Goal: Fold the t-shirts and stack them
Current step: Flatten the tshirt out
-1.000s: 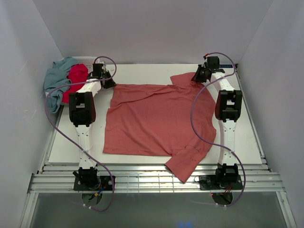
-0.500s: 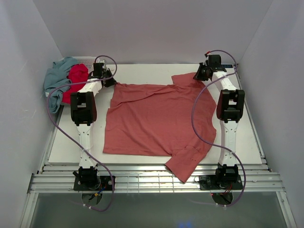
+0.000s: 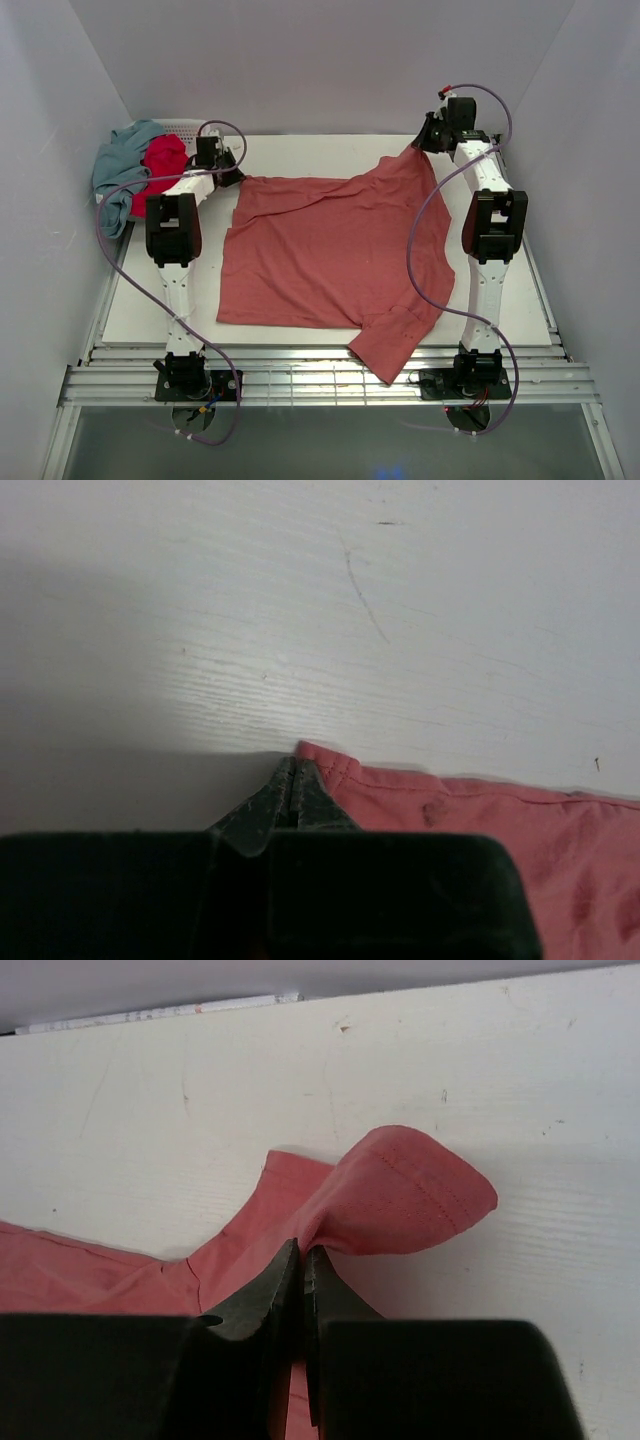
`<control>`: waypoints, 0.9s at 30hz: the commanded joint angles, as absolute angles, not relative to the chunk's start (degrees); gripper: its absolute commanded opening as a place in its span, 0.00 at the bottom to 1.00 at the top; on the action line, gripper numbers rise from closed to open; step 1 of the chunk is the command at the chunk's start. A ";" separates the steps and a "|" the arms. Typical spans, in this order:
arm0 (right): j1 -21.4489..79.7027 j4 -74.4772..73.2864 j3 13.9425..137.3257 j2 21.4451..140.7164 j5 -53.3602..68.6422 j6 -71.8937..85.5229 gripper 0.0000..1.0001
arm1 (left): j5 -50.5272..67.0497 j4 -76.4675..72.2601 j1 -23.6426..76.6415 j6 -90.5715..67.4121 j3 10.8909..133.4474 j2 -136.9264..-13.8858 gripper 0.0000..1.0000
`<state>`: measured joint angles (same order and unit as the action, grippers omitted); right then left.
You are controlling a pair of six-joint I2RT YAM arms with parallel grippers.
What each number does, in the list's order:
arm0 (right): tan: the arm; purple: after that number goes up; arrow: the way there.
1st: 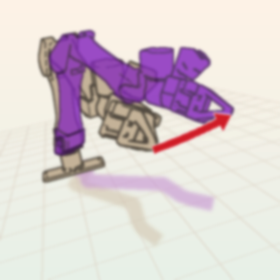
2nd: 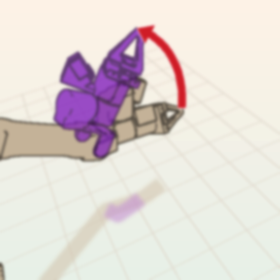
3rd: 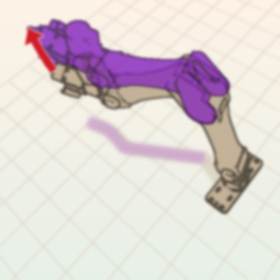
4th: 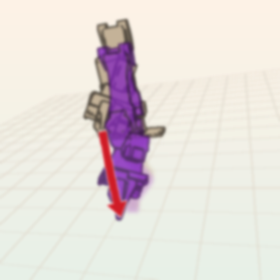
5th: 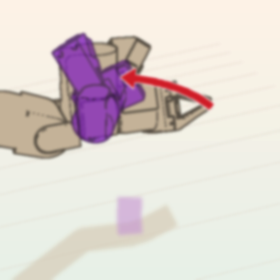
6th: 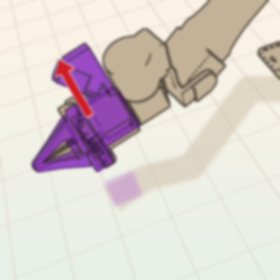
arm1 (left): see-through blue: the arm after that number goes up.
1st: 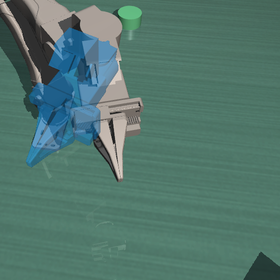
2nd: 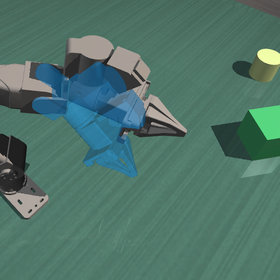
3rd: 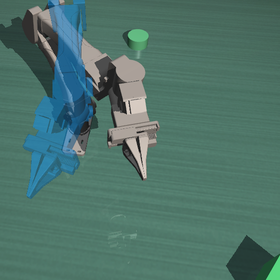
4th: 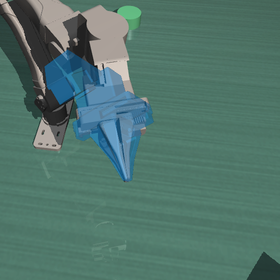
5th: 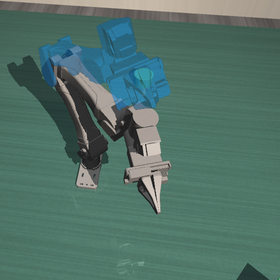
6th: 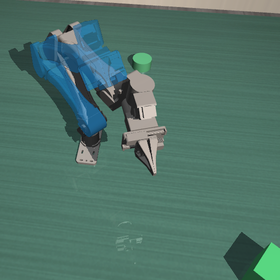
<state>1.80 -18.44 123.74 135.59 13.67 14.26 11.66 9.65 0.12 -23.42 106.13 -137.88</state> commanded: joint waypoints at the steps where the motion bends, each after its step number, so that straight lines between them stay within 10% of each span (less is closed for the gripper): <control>1: 1.67 -16.96 122.08 132.80 13.89 12.92 0.08 | 10.46 6.68 0.09 -23.64 103.36 -130.35 0.00; 27: 2.72 -17.94 103.64 115.06 9.93 8.00 0.08 | 7.91 0.79 0.09 -24.00 90.27 -111.54 0.00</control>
<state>2.28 -19.92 106.13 120.73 11.46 9.85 9.82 5.32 0.16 -24.45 92.03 -117.93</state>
